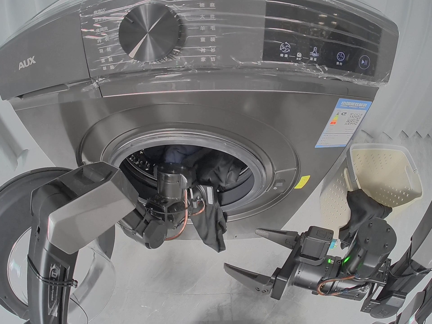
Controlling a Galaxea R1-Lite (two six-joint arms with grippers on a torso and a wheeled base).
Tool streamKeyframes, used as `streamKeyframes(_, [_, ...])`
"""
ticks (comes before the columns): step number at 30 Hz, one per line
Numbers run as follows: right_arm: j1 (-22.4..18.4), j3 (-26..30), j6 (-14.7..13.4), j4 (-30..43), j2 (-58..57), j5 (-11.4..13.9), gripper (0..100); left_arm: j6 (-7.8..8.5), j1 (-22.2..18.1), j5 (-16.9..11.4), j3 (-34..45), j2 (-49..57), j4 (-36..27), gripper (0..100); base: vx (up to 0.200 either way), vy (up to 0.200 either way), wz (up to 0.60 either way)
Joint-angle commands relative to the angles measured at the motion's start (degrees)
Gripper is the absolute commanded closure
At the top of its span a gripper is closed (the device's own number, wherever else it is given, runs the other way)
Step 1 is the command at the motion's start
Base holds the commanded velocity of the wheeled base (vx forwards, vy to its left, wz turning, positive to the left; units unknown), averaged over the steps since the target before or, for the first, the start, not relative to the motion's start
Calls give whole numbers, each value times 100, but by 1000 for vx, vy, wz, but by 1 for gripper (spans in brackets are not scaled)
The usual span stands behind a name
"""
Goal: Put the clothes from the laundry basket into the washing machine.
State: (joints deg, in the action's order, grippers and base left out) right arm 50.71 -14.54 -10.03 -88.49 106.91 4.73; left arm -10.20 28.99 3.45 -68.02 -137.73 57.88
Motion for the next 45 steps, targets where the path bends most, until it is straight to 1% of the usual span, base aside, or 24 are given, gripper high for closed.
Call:
streamKeyframes(1, [0, -13, -7, -1, 14, 2, 0, -228, -201, 472, -1029, -316, 180, 100, 0, 0, 0])
streamKeyframes(3, [0, -13, 1, -1, 14, 2, 0, -236, -245, 516, -1187, -360, 259, 100, 0, 0, 0])
streamKeyframes(4, [0, -22, 1, -1, 5, 2, 0, -236, -297, 560, -1459, -430, 426, 100, 0, 0, 0])
streamKeyframes(7, [0, -22, -7, -1, 5, 2, 0, -236, -315, 631, -1723, -492, 584, 100, 0, 0, 0])
streamKeyframes(9, [0, -22, 1, -1, 14, 2, 0, -236, -324, 631, -1741, -501, 619, 100, 0, 0, 0])
streamKeyframes(13, [0, -31, 1, -1, 14, 2, 0, -236, -280, 613, -1521, -465, 707, 100, 0, 0, 0])
streamKeyframes(14, [0, -31, 1, -1, 14, 2, 0, -245, -271, 613, -1486, -448, 707, 0, 0, 0, 0])
streamKeyframes(16, [0, -22, -7, -1, 14, 2, 0, -280, -245, 613, -1389, -413, 663, 0, 0, 0, 0])
streamKeyframes(19, [-9, -22, 1, -1, 14, 2, 0, -280, -201, 560, -958, -158, 558, 0, 0, 0, 0])
streamKeyframes(21, [-9, -22, -7, -1, 14, 2, 0, -263, -183, 525, -598, 9, 408, 0, 0, 0, 0])
streamKeyframes(24, [-9, -22, 1, -1, 14, 2, 0, -263, -95, 393, -132, 255, 188, 0, 0, 0, 0])
streamKeyframes(31, [0, -22, 1, -1, 23, 2, 0, -228, 107, 305, 562, 651, -392, 0, 0, 0, 0])
streamKeyframes(34, [0, -40, -7, -10, 40, 2, 0, -201, 142, 279, 703, 607, -471, 0, 0, 0, 0])
streamKeyframes(37, [9, -57, -7, -10, 23, 2, 0, -193, 142, 279, 685, 405, -427, 0, 0, 0, 0])
streamKeyframes(40, [0, -66, -7, -10, 23, 2, 0, -140, 125, 288, 624, 255, -418, 0, 0, 0, 0])
streamKeyframes(43, [0, -93, -7, -10, 23, 2, 0, -122, 107, 279, 562, 203, -444, 0, 0, 0, 0])
streamKeyframes(44, [0, -93, -7, -10, 23, 2, 0, -122, 107, 279, 562, 203, -444, 100, 0, 0, 0])
streamKeyframes(45, [0, -136, -7, -10, 14, 2, 0, -96, 89, 288, 536, 141, -444, 100, 0, 0, 0])
